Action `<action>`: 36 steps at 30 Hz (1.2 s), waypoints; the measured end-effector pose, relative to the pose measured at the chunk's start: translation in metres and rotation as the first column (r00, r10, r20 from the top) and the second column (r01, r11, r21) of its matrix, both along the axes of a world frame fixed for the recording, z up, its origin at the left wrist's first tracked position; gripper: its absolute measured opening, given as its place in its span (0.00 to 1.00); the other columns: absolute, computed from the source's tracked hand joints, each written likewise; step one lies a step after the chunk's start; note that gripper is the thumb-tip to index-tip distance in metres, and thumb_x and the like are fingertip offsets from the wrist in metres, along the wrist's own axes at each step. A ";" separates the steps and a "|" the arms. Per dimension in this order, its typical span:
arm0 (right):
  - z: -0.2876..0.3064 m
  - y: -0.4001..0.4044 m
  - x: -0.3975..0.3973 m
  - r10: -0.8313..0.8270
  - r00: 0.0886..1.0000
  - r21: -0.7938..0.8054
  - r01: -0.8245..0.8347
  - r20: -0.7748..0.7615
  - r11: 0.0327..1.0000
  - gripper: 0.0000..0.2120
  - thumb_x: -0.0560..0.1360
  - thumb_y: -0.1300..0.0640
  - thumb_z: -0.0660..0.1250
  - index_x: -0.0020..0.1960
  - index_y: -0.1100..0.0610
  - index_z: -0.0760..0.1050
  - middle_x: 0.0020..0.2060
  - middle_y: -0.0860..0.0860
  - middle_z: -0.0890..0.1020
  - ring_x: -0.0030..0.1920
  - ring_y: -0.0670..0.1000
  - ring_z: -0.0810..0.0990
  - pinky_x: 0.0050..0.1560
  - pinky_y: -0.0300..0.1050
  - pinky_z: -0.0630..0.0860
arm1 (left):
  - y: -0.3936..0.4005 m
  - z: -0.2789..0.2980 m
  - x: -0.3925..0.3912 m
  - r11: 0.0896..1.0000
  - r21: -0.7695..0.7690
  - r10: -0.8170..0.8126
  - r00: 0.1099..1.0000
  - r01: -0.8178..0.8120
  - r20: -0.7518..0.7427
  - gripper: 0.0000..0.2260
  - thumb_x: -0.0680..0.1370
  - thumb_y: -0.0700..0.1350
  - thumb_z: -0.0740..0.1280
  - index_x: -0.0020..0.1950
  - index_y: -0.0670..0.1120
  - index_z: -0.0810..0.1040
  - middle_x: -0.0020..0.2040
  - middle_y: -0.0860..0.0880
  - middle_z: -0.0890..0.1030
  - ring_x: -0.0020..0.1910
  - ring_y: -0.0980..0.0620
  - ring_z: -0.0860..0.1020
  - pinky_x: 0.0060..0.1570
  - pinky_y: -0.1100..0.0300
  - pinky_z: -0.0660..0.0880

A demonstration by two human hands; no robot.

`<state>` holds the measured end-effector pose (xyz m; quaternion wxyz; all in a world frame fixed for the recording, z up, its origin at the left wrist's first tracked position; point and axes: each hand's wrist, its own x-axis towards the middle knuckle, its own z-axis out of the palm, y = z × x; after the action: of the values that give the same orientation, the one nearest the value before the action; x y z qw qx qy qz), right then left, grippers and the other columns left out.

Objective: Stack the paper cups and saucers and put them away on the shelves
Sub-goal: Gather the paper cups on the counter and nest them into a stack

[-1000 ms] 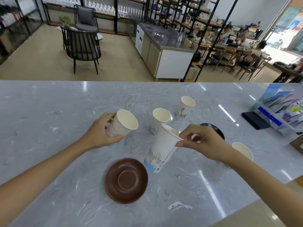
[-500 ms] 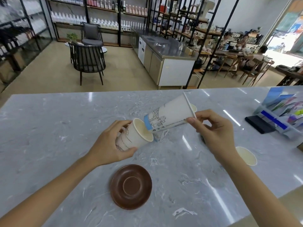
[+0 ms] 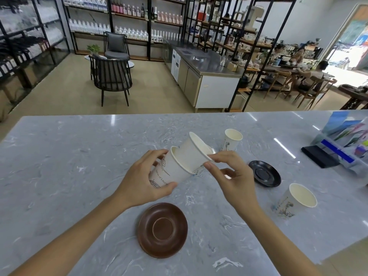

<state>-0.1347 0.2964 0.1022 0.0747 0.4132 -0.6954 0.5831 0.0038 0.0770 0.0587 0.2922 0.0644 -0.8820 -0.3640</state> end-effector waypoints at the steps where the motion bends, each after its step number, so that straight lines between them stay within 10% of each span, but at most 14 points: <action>1: -0.003 -0.002 0.002 0.003 0.999 -0.001 -0.003 -0.037 1.000 0.08 0.74 0.55 0.75 0.53 0.51 0.85 0.50 0.50 0.84 0.52 0.52 0.84 0.41 0.44 0.82 | 0.001 0.000 -0.001 1.000 0.012 -0.001 1.000 0.001 -0.005 0.36 0.65 0.63 0.76 0.70 0.60 0.68 0.60 0.61 0.75 0.56 0.58 0.77 0.44 0.58 0.82; 17: -0.029 0.014 -0.013 0.215 0.961 0.226 -0.173 -0.174 0.958 0.09 0.77 0.56 0.73 0.56 0.55 0.86 0.52 0.50 0.85 0.52 0.45 0.83 0.43 0.37 0.82 | 0.021 -0.014 -0.006 1.000 0.011 0.021 0.997 -0.022 0.075 0.35 0.64 0.64 0.77 0.68 0.65 0.67 0.61 0.67 0.74 0.58 0.61 0.77 0.48 0.56 0.82; 36: -0.059 -0.033 -0.238 0.581 0.715 0.859 0.055 -0.390 0.509 0.23 0.78 0.47 0.70 0.71 0.48 0.70 0.69 0.50 0.71 0.60 0.53 0.79 0.51 0.55 0.82 | 0.070 -0.038 -0.045 0.885 0.245 0.355 0.915 -0.395 0.194 0.31 0.66 0.58 0.80 0.64 0.69 0.69 0.60 0.69 0.77 0.59 0.70 0.75 0.47 0.66 0.76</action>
<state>-0.3723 0.2630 0.0431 0.0070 0.6778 -0.7351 0.0127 -0.0416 0.1471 0.0206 0.2807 0.3007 -0.8111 -0.4158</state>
